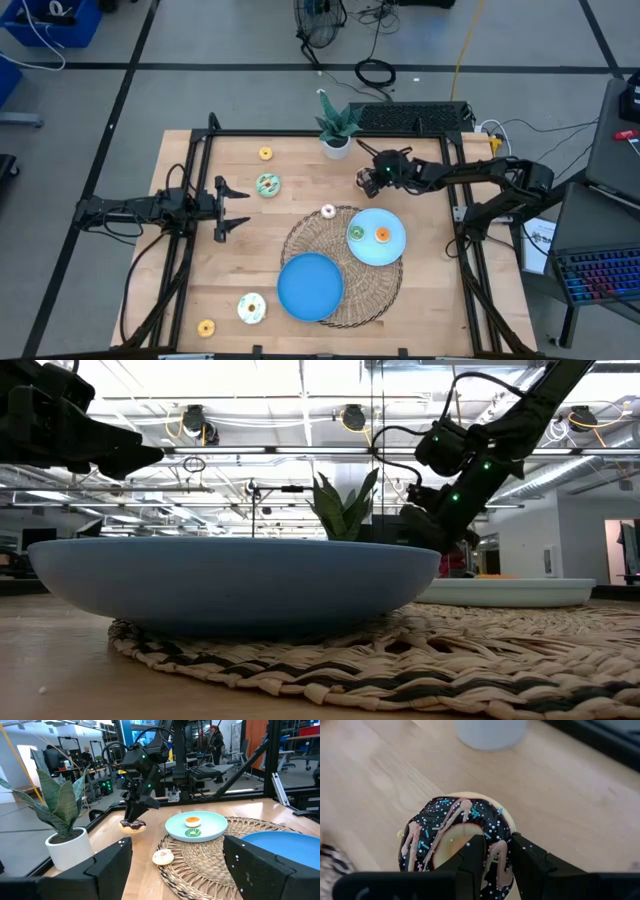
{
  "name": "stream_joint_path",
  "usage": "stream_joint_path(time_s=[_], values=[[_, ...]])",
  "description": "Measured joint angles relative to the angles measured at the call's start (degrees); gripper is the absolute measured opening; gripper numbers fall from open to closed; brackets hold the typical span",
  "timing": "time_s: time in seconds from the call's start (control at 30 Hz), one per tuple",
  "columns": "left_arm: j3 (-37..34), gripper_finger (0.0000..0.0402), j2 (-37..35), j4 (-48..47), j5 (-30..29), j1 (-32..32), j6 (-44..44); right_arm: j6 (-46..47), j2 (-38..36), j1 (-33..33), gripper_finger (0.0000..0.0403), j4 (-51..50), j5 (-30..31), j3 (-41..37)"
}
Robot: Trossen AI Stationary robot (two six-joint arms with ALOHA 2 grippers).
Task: Pick & Place donuts
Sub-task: Put the large black donut on the blue plate
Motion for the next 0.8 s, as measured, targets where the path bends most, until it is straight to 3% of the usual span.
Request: stream_joint_path(time_s=[0.8], values=[[0.0, 0.0306, 0.0, 0.0, 0.0, 0.0, 0.0, -11.6, 0.0, 10.3, 0.0079, 14.3, 0.1, 0.0]])
